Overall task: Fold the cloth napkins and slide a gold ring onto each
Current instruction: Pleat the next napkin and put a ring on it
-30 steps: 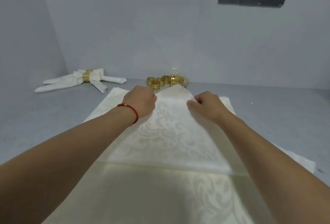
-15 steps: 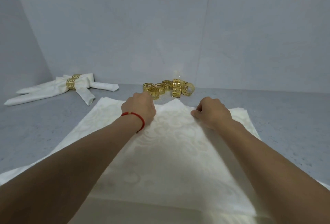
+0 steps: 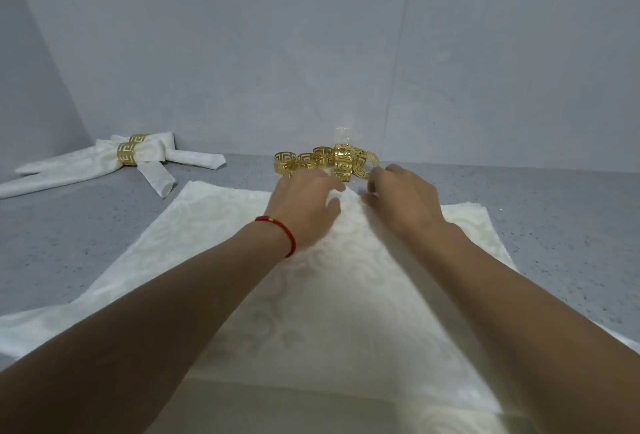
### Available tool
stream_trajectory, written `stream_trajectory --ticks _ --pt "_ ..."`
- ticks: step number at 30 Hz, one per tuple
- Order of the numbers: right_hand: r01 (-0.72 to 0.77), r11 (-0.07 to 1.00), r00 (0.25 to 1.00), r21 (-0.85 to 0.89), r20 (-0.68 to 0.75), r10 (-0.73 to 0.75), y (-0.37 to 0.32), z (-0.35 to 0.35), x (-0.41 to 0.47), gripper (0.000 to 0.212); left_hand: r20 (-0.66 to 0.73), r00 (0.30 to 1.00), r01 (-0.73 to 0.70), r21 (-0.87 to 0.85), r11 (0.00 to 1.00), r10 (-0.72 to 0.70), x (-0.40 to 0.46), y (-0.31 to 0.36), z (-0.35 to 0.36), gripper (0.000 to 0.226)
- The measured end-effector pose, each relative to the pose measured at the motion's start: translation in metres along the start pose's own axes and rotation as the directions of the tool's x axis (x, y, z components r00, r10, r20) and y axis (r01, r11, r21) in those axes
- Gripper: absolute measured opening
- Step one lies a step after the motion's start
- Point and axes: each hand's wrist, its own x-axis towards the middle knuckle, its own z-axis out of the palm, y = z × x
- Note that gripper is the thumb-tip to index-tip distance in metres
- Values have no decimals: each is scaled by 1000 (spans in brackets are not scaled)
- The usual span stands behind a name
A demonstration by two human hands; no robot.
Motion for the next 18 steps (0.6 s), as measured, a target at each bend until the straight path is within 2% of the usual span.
stream_trajectory --ticks 2,5,9,13,16,18 --pt "-19 997 999 75 39 17 -6 4 12 17 82 997 -16 49 999 12 -3 1 13 37" --pt "-124 970 986 209 138 96 -12 18 27 18 66 997 43 15 999 -44 -7 -4 24 38" --pt "-206 955 967 215 191 166 -16 30 37 16 79 997 18 11 1000 -19 -7 0 24 40" --pt "-245 944 944 223 277 180 -21 30 45 24 104 994 42 11 999 -43 -5 -7 23 43" --pt "-234 945 951 226 257 174 -24 32 44 11 104 993 53 -15 998 -51 -6 -6 22 42" --pt "-224 945 956 237 242 166 -26 34 43 14 98 994 58 -28 998 -55 -5 -7 22 42"
